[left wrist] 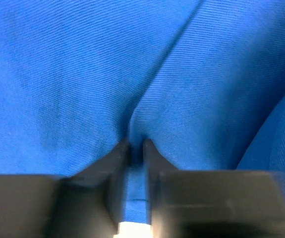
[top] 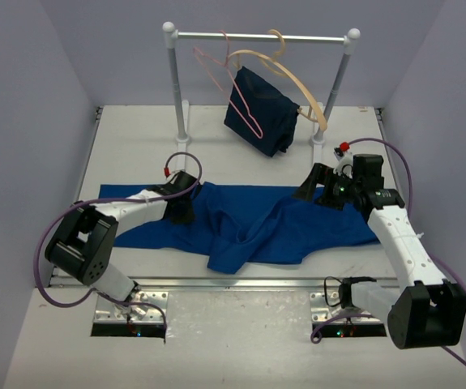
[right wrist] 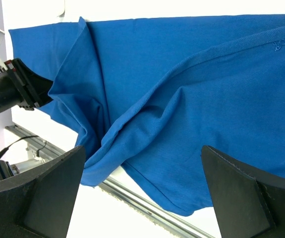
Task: Place the trousers on the hanger
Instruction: Flatten out the trousers at the center of the board.
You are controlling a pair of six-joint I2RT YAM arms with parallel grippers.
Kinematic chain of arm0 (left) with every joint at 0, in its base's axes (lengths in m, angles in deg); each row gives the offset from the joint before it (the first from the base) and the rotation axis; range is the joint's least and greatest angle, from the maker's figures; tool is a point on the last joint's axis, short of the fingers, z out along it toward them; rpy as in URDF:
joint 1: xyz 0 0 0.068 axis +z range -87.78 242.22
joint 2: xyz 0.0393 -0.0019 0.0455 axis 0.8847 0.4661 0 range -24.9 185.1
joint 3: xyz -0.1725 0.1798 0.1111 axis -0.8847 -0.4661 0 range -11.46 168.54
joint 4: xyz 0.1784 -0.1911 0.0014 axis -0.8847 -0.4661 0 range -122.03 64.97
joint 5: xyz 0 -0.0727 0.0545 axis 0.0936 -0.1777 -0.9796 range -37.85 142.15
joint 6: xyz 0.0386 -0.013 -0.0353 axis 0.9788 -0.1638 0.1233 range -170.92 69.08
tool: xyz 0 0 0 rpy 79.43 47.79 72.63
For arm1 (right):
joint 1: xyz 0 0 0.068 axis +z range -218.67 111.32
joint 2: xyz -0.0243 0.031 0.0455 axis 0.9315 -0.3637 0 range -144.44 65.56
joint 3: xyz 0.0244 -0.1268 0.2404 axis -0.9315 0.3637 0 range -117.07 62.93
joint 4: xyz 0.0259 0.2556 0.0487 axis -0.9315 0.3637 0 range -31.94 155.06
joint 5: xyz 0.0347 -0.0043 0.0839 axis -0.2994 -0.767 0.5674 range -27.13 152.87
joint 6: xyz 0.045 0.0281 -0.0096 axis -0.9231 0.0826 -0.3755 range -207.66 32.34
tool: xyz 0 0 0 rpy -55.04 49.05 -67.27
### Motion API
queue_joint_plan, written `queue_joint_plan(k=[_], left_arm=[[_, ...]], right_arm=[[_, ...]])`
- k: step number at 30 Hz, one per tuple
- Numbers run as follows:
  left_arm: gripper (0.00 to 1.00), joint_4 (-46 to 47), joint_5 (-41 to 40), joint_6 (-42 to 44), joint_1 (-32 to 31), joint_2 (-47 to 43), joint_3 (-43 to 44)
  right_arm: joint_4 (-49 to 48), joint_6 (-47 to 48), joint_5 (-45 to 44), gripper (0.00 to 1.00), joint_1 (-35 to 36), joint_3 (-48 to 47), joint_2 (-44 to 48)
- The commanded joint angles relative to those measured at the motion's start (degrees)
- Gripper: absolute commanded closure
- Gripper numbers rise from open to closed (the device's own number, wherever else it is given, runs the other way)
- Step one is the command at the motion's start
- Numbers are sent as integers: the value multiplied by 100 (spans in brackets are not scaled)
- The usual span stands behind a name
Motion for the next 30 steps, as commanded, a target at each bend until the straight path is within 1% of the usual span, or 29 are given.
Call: queue_joint_plan(k=[1,2,5,7,9,10,11,13,17,19,25,30], left_arm=[[98,177,99,-23,-79,-348,35],[100,152,61,-31,-79,-378,44],[100,-38,-279,-188,-79,-504,141],[100,-270,-734,-398,-70,-635,239],[100,-694,-1267,-626,-27,-826,375],[100,-864,-1651,-918,7,-914,489],[100,-1042,-1826,-1078,84,-1046,536],[100,-1386,-2032,-1280,394,-1288,593],[100,-1672,-2251,-1481,1206,-2084,608],[100,-1718,-2366,-1493,1512,-2334,590],[100,-1988,-2609,-1644,2247,-2298,640],[100,-2162,-2824,-1641,2885,-2228,799]], right_arm=[[-197,6,65,1,-18,34,6],[-202,-2,65,1,-14,42,-3],[-242,-18,58,1,-13,65,-34],[-241,-25,47,1,-13,70,-65],[-237,-12,4,1,-13,61,-82],[-220,-3,-5,1,-13,52,-108],[-220,-3,-16,1,-13,47,-125],[-220,-3,-35,1,-22,43,-151],[-196,-3,-154,1,-13,52,-285],[-176,13,-279,1,-13,55,-380],[-228,-22,-349,1,-13,107,-608],[-185,15,-445,1,-21,87,-592]])
